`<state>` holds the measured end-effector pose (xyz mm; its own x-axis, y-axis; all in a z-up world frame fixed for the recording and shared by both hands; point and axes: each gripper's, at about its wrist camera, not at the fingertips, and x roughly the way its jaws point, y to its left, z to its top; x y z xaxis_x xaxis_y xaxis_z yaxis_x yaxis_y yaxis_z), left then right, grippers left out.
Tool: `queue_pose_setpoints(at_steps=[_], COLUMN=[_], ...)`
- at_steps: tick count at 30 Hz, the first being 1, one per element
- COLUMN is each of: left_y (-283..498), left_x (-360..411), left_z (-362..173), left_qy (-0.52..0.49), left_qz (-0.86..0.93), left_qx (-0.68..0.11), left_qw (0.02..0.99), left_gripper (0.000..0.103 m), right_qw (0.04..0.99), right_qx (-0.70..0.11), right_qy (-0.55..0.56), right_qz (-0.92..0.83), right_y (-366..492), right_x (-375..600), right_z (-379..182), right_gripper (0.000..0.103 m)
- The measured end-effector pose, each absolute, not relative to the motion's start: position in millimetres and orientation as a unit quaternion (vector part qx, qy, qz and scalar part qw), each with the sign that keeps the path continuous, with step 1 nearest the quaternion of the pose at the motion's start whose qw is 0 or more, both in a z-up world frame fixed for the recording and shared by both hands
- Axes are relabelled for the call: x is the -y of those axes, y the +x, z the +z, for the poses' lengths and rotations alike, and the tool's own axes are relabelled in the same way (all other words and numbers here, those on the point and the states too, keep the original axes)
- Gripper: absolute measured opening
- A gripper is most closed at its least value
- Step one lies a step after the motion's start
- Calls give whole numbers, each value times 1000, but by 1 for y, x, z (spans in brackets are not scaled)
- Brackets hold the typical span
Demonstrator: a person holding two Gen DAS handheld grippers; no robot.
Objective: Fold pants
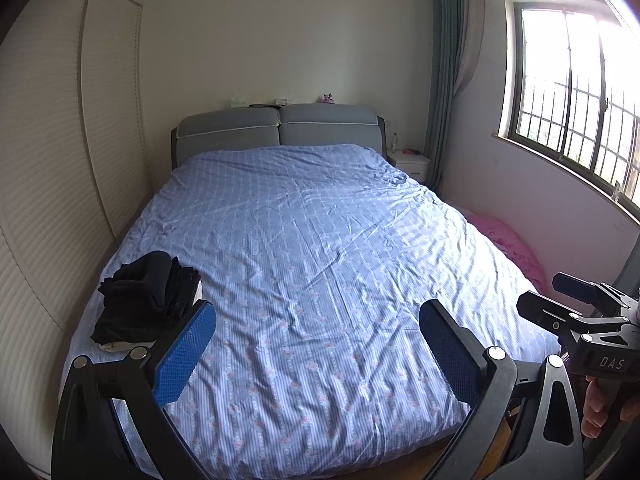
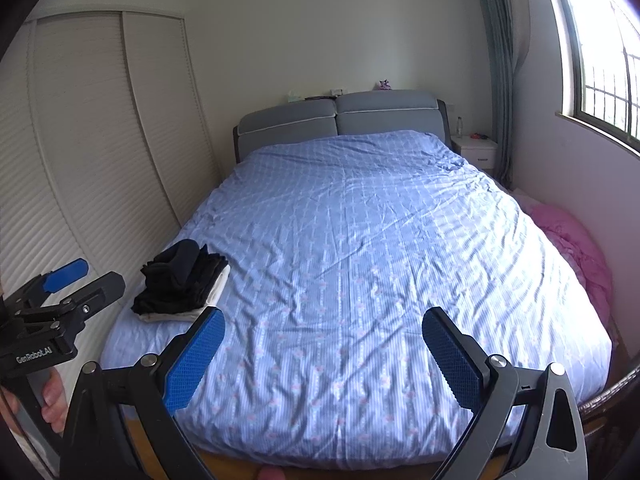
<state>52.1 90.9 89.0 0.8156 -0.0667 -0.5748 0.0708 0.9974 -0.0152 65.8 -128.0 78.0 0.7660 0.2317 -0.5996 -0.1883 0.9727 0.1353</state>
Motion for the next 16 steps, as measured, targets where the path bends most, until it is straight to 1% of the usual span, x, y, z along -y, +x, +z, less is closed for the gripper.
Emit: queue_pose_setpoints(at_steps=[16], left_y=[55], left_x=[-90], left_z=[87], left_qy=[-6], left_qz=[-35], left_qx=[-305], left_qw=[952], left_gripper=[103], right_qw=[939], right_qx=[-326], right_qy=[31], right_qz=[110], right_y=[67], right_x=[127], right_z=[79], right_gripper=[100])
